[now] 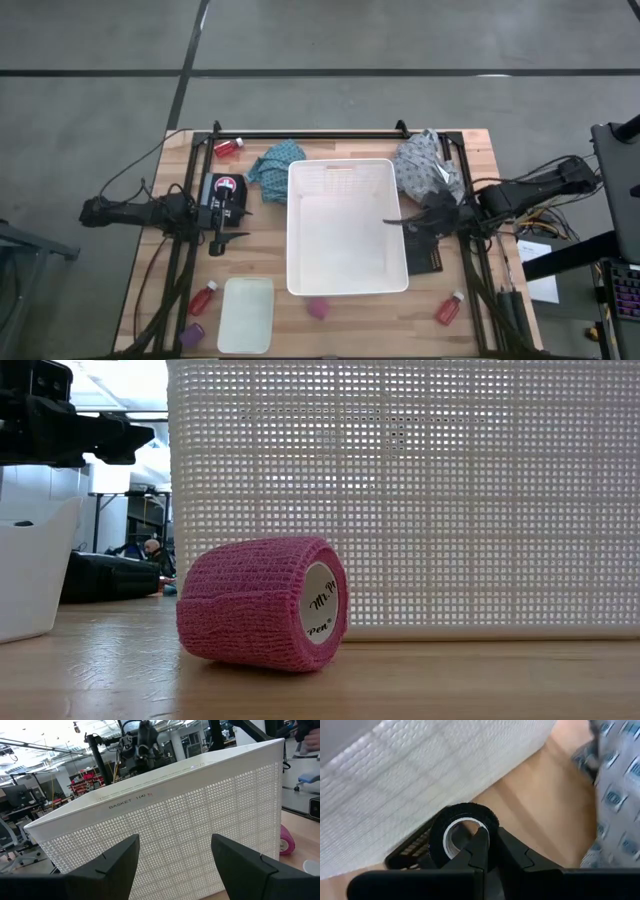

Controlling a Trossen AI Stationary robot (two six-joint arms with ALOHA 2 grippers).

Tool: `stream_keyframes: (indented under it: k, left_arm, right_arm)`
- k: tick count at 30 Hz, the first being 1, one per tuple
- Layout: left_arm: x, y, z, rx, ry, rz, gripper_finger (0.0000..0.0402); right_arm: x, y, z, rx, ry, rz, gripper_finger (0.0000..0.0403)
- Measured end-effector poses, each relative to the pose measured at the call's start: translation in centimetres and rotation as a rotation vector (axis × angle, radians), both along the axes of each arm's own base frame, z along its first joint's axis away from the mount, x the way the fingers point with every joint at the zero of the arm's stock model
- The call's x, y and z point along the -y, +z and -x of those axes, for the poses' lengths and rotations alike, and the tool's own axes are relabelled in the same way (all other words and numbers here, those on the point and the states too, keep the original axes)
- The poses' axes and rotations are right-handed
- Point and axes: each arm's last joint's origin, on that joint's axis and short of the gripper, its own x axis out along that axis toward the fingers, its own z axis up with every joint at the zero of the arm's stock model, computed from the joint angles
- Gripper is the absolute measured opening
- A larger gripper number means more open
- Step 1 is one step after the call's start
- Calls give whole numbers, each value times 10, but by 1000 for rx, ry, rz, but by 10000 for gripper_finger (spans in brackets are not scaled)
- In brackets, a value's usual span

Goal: Pick & place medical supplies in basket/bin
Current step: Put the black bandage into the black bin

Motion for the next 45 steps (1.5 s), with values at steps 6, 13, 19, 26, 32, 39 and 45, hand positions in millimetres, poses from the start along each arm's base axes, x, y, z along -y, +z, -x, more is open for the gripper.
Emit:
stream_keyframes:
  k: [6, 13, 19, 26, 32, 39, 45]
  left_arm:
    - [0, 0, 0, 0, 0, 0, 253]
    - [0, 0, 0, -1, 0, 0, 253]
    - [0, 0, 0, -1, 0, 0, 253]
    - [0, 0, 0, 0, 0, 0, 253]
    - [0, 0, 0, 0, 0, 0, 253]
    - [0, 0, 0, 0, 0, 0, 253]
    - [0, 0, 0, 0, 0, 0, 253]
  right_arm:
    - [-13, -2, 6, -17, -38, -77, 22]
    - [-31, -6, 10, -38, -43, -139, 22]
    - [-46, -15, 7, -95, -95, -152, 22]
    - [-59, -15, 0, -189, -189, -92, 22]
    - [-70, -23, -6, -272, -290, -30, 22]
    - [-81, -34, -9, -290, -401, -40, 22]
    - [-86, -39, -9, -293, -430, -37, 22]
